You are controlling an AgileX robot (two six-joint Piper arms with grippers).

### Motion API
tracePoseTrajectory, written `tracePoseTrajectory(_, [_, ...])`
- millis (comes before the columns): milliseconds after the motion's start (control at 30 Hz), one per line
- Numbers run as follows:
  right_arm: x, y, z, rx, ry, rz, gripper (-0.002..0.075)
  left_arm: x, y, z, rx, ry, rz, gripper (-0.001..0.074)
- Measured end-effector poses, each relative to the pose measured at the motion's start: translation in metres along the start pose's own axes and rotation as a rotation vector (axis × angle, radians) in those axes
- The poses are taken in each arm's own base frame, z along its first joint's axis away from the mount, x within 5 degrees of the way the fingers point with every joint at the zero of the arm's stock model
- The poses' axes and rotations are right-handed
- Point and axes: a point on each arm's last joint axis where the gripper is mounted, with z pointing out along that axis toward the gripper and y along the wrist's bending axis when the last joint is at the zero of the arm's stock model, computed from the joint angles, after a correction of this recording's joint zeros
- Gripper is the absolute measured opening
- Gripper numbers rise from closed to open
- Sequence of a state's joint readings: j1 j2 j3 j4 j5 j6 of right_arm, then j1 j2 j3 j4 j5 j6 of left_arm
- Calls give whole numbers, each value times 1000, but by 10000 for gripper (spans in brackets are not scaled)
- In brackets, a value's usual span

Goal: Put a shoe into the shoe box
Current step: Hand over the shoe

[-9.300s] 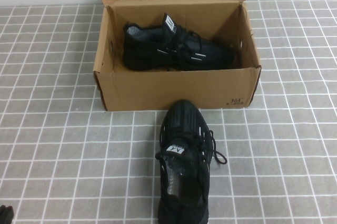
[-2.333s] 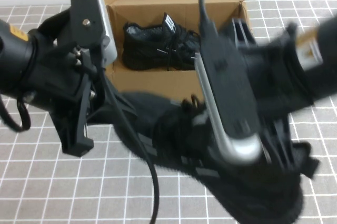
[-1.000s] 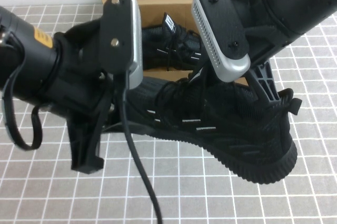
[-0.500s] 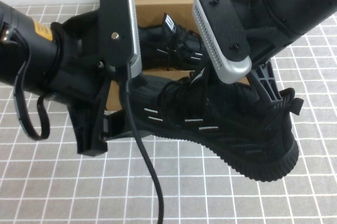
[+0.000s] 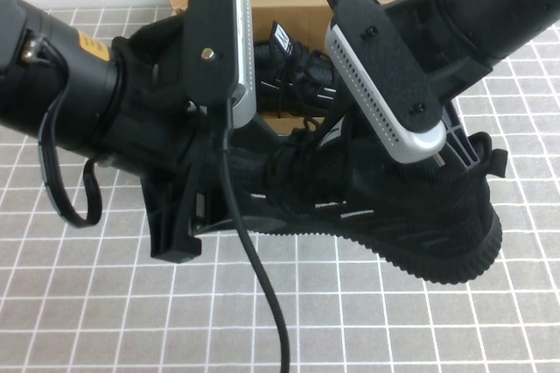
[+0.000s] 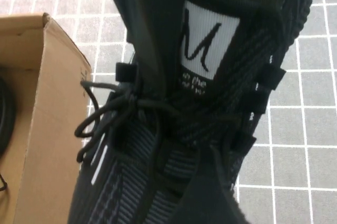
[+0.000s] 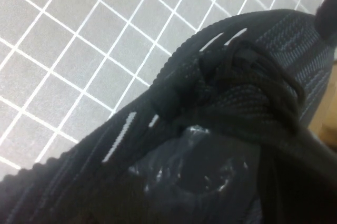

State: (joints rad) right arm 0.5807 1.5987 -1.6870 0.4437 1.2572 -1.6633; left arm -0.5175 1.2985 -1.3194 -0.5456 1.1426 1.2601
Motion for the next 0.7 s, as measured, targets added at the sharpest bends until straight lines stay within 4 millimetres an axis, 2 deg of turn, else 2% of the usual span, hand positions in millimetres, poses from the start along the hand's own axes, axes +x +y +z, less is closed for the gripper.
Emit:
tracePoseTrajectory(433, [-6,0,0,9,-67,-120,-6,-1,-3,1,44,-16,-12,471])
tracePoseTrajectory(700, [-6,0,0,11,-72,-137,-6,3,5,16,64,-2,10,471])
